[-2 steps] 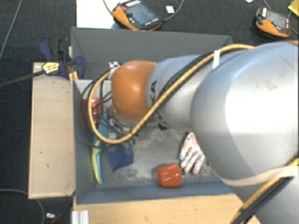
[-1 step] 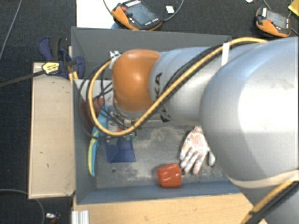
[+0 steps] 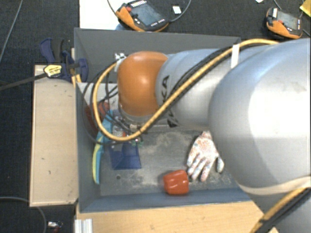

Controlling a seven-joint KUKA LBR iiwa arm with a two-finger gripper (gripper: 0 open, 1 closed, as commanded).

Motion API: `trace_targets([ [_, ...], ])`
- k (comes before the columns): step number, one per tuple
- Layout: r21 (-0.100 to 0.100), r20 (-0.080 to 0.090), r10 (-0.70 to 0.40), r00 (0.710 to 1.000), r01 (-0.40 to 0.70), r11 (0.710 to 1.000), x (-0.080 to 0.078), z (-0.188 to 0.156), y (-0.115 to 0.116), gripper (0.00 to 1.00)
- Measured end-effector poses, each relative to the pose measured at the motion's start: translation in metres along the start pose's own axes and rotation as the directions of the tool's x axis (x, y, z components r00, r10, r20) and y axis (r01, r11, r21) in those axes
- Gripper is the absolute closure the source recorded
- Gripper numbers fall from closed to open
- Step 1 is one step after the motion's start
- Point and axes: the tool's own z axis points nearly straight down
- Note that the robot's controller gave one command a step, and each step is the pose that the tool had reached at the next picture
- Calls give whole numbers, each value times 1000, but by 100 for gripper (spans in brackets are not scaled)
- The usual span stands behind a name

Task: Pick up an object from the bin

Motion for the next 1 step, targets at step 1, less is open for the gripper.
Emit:
trace_targets([
  [1,0,10,-66,998,66,998,4,24,-7,100],
])
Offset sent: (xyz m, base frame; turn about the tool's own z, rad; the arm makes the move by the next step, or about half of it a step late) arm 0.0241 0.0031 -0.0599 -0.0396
